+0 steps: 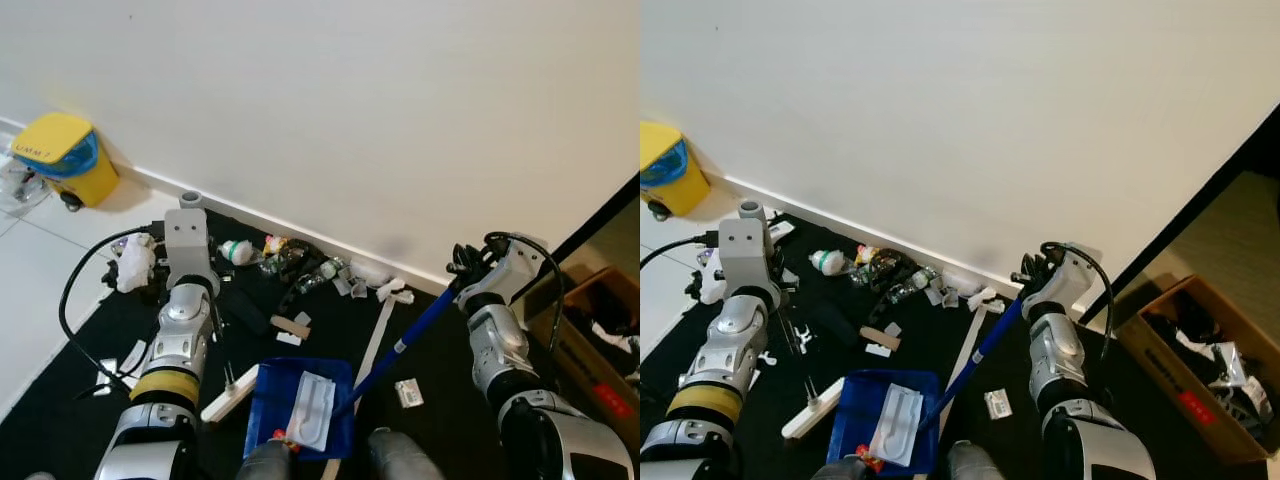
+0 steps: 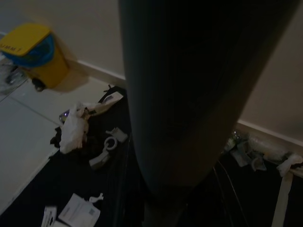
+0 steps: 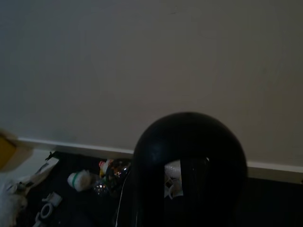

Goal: Sweep floor

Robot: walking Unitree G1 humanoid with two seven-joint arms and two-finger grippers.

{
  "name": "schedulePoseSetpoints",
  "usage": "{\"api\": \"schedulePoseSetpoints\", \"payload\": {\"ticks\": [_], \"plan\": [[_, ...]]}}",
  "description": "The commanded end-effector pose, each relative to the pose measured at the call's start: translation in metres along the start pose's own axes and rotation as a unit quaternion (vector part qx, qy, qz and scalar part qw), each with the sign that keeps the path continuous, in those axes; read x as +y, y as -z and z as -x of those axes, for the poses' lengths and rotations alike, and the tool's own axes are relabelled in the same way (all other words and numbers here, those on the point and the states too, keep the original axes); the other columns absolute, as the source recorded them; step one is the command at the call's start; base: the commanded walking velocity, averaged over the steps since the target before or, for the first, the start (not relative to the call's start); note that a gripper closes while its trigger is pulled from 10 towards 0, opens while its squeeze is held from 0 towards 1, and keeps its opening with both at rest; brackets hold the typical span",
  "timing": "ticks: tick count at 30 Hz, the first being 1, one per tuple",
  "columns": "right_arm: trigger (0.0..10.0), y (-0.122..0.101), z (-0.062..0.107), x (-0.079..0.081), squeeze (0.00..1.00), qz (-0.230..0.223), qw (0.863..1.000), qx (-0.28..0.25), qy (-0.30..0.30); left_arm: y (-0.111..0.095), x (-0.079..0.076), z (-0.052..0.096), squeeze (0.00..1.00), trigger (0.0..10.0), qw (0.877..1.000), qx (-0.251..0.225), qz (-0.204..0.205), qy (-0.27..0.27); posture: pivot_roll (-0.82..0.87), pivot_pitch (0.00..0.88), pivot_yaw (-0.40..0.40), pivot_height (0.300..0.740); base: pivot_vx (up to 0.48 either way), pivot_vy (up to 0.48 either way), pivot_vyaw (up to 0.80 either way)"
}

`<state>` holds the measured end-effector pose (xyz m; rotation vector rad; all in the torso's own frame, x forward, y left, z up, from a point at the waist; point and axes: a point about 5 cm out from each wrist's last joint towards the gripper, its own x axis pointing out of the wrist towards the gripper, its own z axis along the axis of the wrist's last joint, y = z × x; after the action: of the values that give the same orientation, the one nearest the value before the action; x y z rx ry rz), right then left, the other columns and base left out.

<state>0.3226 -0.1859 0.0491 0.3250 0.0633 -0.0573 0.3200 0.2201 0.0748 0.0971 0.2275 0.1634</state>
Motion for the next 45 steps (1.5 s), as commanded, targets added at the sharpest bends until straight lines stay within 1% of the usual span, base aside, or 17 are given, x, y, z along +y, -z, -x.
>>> {"api": "schedulePoseSetpoints", "payload": {"ticks": [1, 9, 19, 24, 29, 32, 33, 34, 36, 37, 39, 45], "plan": [[10.0, 0.001, -0.001, 0.005, 0.0, -0.007, 1.0, 0.004, -0.007, 0.007, 0.0, 0.002, 0.0, 10.0, 1.0, 0.015, 0.002, 0.0, 0.07, 0.06, -0.054, 0.74, 0.0, 0.0, 0.0], [10.0, 0.002, 0.0, 0.004, 0.0, -0.007, 1.0, 0.003, -0.006, 0.006, -0.002, 0.002, 0.0, 10.0, 1.0, 0.012, -0.005, 0.003, 0.06, 0.058, -0.049, 0.74, 0.0, 0.0, 0.0], [10.0, 0.004, 0.003, -0.001, 0.0, 0.0, 1.0, 0.004, -0.002, 0.012, -0.012, 0.005, 0.0, 10.0, 1.0, 0.015, -0.007, 0.016, 0.06, 0.044, -0.046, 0.74, 0.0, 0.0, 0.0], [10.0, 0.003, 0.003, -0.002, 0.0, 0.002, 1.0, 0.007, -0.002, 0.013, -0.014, 0.004, 0.0, 10.0, 1.0, 0.017, 0.0, 0.018, 0.05, 0.039, -0.047, 0.74, 0.0, 0.0, 0.0], [10.0, -0.002, -0.001, -0.003, 0.0, 0.01, 1.0, 0.006, -0.008, 0.015, -0.019, 0.003, 0.0, 10.0, 0.999, 0.021, -0.014, 0.027, 0.05, 0.032, -0.054, 0.74, 0.0, 0.0, 0.0], [10.0, -0.002, -0.001, -0.003, 0.0, 0.012, 1.0, 0.007, -0.008, 0.018, -0.02, 0.004, 0.0, 10.0, 0.999, 0.026, -0.021, 0.024, 0.04, 0.035, -0.058, 0.74, 0.0, -0.431, 0.0], [10.0, -0.002, -0.001, -0.004, 0.0, 0.013, 1.0, 0.008, -0.009, 0.02, -0.021, 0.005, 0.0, 10.0, 0.999, 0.029, -0.018, 0.023, 0.04, 0.035, -0.061, 0.74, 0.0, -0.48, 0.0], [10.0, -0.002, -0.001, -0.003, 0.0, 0.017, 1.0, 0.009, -0.013, 0.023, -0.021, 0.006, 0.0, 10.0, 0.999, 0.035, 0.002, 0.019, 0.04, 0.041, -0.065, 0.74, 0.0, 0.0, 0.0], [10.0, -0.002, -0.001, -0.003, 0.0, 0.017, 1.0, 0.009, -0.013, 0.023, -0.021, 0.006, 0.0, 10.0, 0.999, 0.035, 0.002, 0.019, 0.04, 0.041, -0.065, 0.74, 0.0, 0.0, 0.0], [10.0, -0.001, -0.001, -0.002, 0.0, 0.022, 1.0, 0.01, -0.019, 0.025, -0.021, 0.007, 0.0, 10.0, 0.999, 0.039, 0.012, 0.014, 0.04, 0.032, -0.062, 0.74, 0.0, 0.0, 0.0], [10.0, -0.002, -0.001, -0.002, 0.0, 0.023, 0.999, 0.009, -0.021, 0.028, -0.021, 0.009, 0.0, 10.0, 0.999, 0.042, 0.018, 0.011, 0.04, 0.021, -0.06, 0.74, 0.0, 0.0, 0.0], [10.0, -0.001, -0.002, 0.002, 0.0, 0.019, 1.0, 0.012, -0.02, 0.026, -0.022, 0.006, 0.0, 10.0, 0.999, 0.039, 0.017, 0.01, 0.05, 0.018, -0.06, 0.74, 0.0, 0.0, 0.0]]}}
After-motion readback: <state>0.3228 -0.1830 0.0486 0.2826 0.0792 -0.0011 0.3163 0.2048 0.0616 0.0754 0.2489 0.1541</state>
